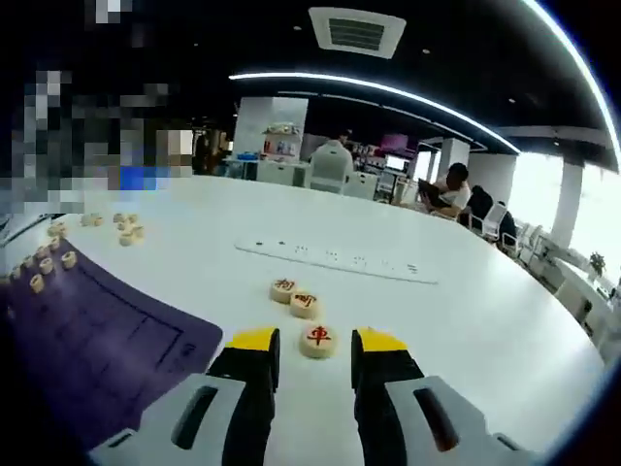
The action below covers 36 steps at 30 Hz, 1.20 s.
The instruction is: Pick up the chess pieces one by one and place each piece onto its starting position on the chessboard, setting the pieces on their correct points until all the chess pieces are arranged in the starting layout
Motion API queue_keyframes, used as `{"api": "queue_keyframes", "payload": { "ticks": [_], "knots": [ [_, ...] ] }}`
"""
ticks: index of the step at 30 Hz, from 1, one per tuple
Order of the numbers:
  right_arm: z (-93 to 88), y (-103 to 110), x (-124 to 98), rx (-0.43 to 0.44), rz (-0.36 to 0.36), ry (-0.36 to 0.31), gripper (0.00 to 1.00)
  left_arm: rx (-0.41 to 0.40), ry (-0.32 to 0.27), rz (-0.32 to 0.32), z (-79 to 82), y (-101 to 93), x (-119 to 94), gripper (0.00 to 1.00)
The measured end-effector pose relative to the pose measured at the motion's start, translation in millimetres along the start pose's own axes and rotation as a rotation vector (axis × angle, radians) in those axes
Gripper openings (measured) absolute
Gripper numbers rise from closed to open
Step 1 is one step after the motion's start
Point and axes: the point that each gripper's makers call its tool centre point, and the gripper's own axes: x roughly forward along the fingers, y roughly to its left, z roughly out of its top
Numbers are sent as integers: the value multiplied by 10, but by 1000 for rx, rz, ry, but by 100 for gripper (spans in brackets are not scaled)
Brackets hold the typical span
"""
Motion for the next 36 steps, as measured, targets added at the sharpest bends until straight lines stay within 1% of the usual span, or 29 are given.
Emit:
{"api": "queue_keyframes", "payload": {
  "ticks": [1,2,3,4,6,7,13,17,27,29,31,36],
  "knots": [
    [-41,-22,32,20,-7,13,31,-3,-3,1,7,1,-2,35],
    [-96,-15,53,59,-7,32,31,-6,-4,0,12,1,-4,35],
    [-134,6,74,103,3,40,31,-6,-5,0,18,1,-5,35],
    [-156,16,92,128,5,38,31,-6,-6,0,24,2,-7,35],
    [-179,4,127,133,2,32,31,-6,-8,2,30,11,-14,35],
    [-170,-3,150,140,-2,17,31,-9,-10,5,31,21,-19,35],
    [-166,-26,185,130,-3,17,31,-25,-6,27,-4,102,-17,35],
    [-177,-41,196,143,-2,12,31,-24,2,25,-32,84,-8,35],
    [-192,-40,144,153,2,7,32,-26,-2,34,-27,94,-19,34],
    [-197,-48,141,161,1,6,28,-26,0,36,-35,99,-19,34],
    [-190,-58,151,156,1,8,19,-25,1,36,-41,97,-18,34],
    [-192,-51,191,142,7,8,18,-30,-3,36,-38,106,-23,34]
  ]
}}
